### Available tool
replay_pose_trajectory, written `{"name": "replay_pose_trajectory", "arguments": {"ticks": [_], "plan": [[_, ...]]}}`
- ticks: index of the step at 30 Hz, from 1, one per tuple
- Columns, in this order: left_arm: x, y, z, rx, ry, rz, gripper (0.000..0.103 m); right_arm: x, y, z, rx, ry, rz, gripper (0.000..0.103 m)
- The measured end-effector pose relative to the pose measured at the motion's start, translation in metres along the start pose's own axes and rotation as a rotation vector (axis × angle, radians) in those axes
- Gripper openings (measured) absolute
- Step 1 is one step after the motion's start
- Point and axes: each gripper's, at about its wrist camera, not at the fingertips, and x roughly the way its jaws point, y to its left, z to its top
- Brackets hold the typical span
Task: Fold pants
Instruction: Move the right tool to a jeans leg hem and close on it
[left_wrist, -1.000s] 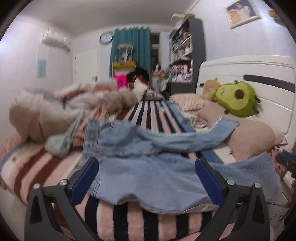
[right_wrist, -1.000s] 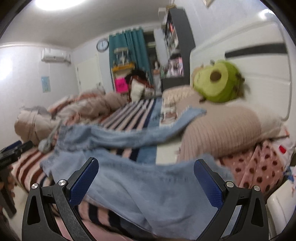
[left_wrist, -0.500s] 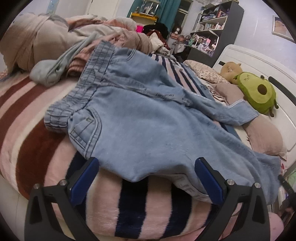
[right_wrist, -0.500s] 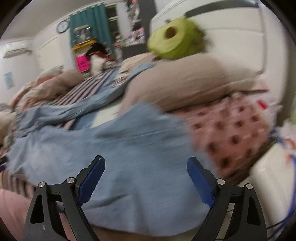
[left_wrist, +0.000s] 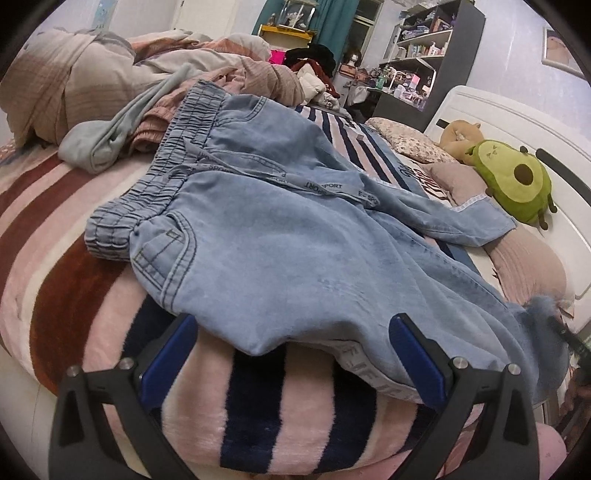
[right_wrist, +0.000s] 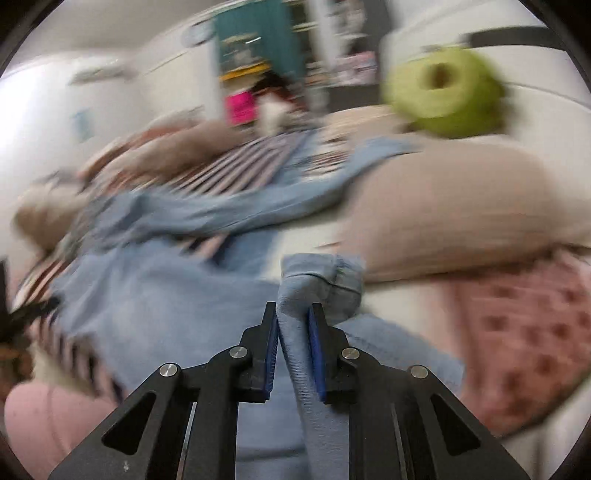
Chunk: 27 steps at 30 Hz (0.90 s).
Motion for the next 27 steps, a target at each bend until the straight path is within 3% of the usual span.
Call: {"name": "replay_pose_trajectory", "arguments": {"ticks": [3, 4, 6, 8, 10, 13, 15, 16, 18, 19, 20, 23, 27], "plan": [[-0.004, -0.007, 0.000, 0.031, -0.005, -0.003, 0.102, 0.030, 0.023, -0.015, -0.059, 0.093, 0.046, 0.013], [-0.005, -0.009, 0.000, 0.043, -0.006, -0.002, 0.102, 0.035, 0.023, -0.019, -0.055, 0.105, 0.047, 0.018], [-0.007, -0.010, 0.001, 0.055, -0.007, 0.002, 0.102, 0.028, 0.021, -0.021, -0.038, 0.100, 0.049, 0.030], [-0.009, -0.007, 0.001, 0.055, -0.011, 0.000, 0.102, 0.005, 0.016, -0.019, -0.019, 0.047, 0.046, 0.054], [-0.010, -0.003, 0.000, 0.044, -0.015, -0.006, 0.102, -0.017, 0.003, -0.014, 0.031, -0.010, 0.039, 0.064], [-0.008, 0.001, -0.001, 0.021, -0.010, -0.018, 0.102, -0.034, -0.024, -0.006, 0.094, -0.016, -0.038, 0.073], [-0.007, 0.003, -0.002, 0.008, -0.004, -0.020, 0.102, -0.027, -0.039, -0.011, 0.091, 0.039, -0.107, 0.078], [-0.008, 0.004, -0.003, 0.000, 0.002, -0.020, 0.102, -0.019, -0.045, -0.017, 0.096, 0.092, -0.100, 0.078], [-0.011, 0.004, -0.004, 0.001, -0.002, -0.021, 0.102, -0.013, -0.045, -0.025, 0.125, 0.092, -0.054, 0.056], [-0.014, 0.005, -0.004, 0.004, -0.004, -0.014, 0.102, -0.013, -0.040, -0.027, 0.125, 0.075, -0.030, 0.025], [-0.016, 0.005, -0.004, 0.005, -0.006, -0.007, 0.102, -0.014, -0.033, -0.028, 0.095, 0.061, -0.042, 0.007], [-0.020, 0.011, -0.006, -0.005, -0.001, -0.003, 0.102, -0.027, -0.014, -0.021, -0.060, -0.028, -0.230, 0.005], [-0.018, 0.018, -0.008, -0.045, 0.014, -0.064, 0.102, -0.051, -0.035, -0.006, -0.058, -0.135, -0.432, 0.005]]}}
